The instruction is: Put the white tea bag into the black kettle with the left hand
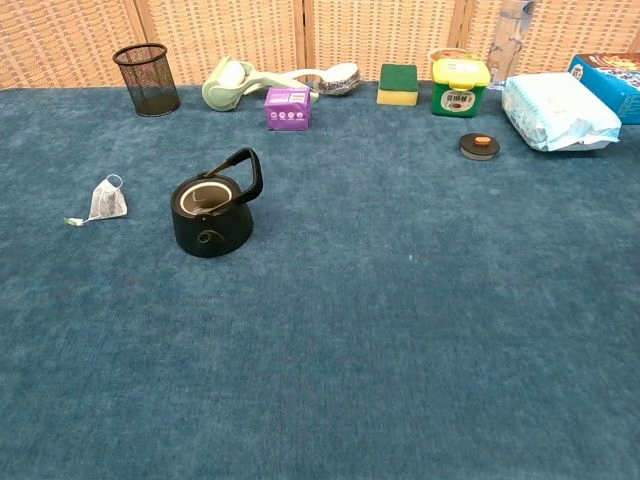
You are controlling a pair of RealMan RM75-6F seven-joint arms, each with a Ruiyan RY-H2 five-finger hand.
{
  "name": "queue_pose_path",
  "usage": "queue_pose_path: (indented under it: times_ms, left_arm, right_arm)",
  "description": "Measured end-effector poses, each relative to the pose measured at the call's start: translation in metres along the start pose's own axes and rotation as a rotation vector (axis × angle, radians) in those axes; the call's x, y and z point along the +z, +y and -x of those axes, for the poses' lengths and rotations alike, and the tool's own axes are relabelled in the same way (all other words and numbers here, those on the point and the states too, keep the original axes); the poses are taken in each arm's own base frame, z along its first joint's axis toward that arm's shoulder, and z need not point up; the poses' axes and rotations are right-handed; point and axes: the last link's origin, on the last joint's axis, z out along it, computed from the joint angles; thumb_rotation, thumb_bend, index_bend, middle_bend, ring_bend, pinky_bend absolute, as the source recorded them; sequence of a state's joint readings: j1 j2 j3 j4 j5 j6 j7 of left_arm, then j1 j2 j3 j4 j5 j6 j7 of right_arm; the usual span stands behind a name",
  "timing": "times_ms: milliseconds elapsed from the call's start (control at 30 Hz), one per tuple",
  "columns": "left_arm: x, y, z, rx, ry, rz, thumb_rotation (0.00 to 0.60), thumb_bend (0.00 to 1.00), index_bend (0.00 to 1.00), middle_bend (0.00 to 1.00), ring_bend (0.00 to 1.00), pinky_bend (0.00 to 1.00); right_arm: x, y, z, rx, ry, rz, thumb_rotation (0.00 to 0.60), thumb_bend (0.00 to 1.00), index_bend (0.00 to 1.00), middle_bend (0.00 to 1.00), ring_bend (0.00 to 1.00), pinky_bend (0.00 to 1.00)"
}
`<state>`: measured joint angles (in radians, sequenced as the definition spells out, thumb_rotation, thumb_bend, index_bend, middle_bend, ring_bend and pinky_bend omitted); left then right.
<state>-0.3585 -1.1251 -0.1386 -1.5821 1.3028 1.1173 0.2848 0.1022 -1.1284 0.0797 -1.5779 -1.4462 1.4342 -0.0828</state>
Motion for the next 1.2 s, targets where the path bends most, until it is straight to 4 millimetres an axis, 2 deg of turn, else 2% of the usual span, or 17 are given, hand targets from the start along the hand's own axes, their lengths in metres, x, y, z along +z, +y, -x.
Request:
queue_pose_path:
  times_ms: [167, 300, 833, 1200]
  left_arm:
    - [0.019, 0.001, 0.007, -0.012, -0.038, 0.001, 0.6, 0.43, 0.4, 1.0, 0.95, 0.93]
    - [0.032, 0.005, 0.013, -0.032, -0.055, 0.004, 0.6, 0.43, 0.48, 1.0, 0.95, 0.93]
    - [0.074, 0.022, 0.034, -0.057, -0.11, 0.025, 0.6, 0.4, 0.49, 1.0, 0.96, 0.93]
    - [0.084, 0.035, 0.054, -0.076, -0.159, 0.039, 0.6, 0.4, 0.49, 1.0, 0.96, 0.93]
  right_arm:
    - [0.002, 0.0, 0.001, -0.004, -0.007, 0.004, 0.6, 0.1, 0.29, 0.37, 0.31, 0.35]
    - [0.003, 0.0, 0.001, -0.007, -0.012, 0.009, 0.6, 0.1, 0.29, 0.37, 0.31, 0.35]
    - [0.007, 0.002, 0.002, -0.011, -0.028, 0.028, 0.6, 0.1, 0.29, 0.37, 0.31, 0.35]
    - [0.005, 0.006, 0.004, -0.008, -0.036, 0.04, 0.6, 0.1, 0.29, 0.37, 0.32, 0.35]
